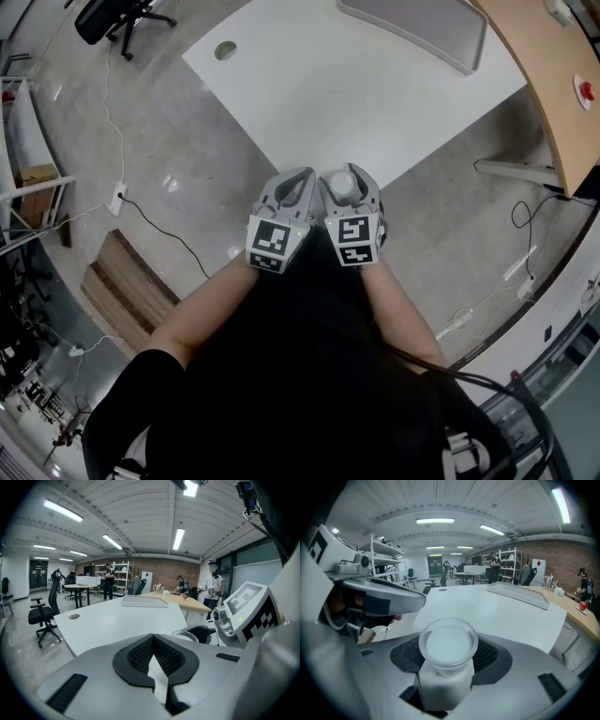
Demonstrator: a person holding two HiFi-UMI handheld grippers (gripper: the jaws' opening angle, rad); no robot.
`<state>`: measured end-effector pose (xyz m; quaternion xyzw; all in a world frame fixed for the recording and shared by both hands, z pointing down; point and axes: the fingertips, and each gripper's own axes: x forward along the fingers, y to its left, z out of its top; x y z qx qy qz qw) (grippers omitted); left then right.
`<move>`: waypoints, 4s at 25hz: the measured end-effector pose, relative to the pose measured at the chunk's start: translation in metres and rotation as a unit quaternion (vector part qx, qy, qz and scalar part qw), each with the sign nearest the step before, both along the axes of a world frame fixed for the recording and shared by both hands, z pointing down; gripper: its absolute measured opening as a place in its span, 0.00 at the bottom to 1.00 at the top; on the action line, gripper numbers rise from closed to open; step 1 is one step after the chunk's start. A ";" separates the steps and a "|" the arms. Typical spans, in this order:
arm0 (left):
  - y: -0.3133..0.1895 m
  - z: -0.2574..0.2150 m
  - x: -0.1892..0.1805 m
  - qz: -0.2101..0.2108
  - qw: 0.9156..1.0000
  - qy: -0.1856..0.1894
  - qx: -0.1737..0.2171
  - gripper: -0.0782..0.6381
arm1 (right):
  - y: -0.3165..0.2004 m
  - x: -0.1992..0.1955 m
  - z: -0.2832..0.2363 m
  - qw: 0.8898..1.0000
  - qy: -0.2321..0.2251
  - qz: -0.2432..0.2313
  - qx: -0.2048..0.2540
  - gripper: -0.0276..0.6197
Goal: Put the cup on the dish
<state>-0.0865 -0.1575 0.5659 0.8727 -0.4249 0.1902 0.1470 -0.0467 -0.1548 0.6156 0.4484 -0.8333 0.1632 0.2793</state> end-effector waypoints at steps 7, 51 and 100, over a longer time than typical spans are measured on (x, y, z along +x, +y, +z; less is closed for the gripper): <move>0.000 -0.023 -0.001 0.011 1.000 0.011 0.021 0.12 | 0.007 0.002 -0.025 1.000 -0.014 0.009 0.006 0.43; 0.036 -0.240 0.017 0.086 0.975 0.116 0.169 0.12 | 0.065 0.006 -0.273 0.995 -0.005 0.009 0.100 0.43; -0.207 -0.192 0.120 0.018 0.988 0.108 0.106 0.12 | -0.192 0.130 -0.232 0.997 -0.040 0.022 0.067 0.43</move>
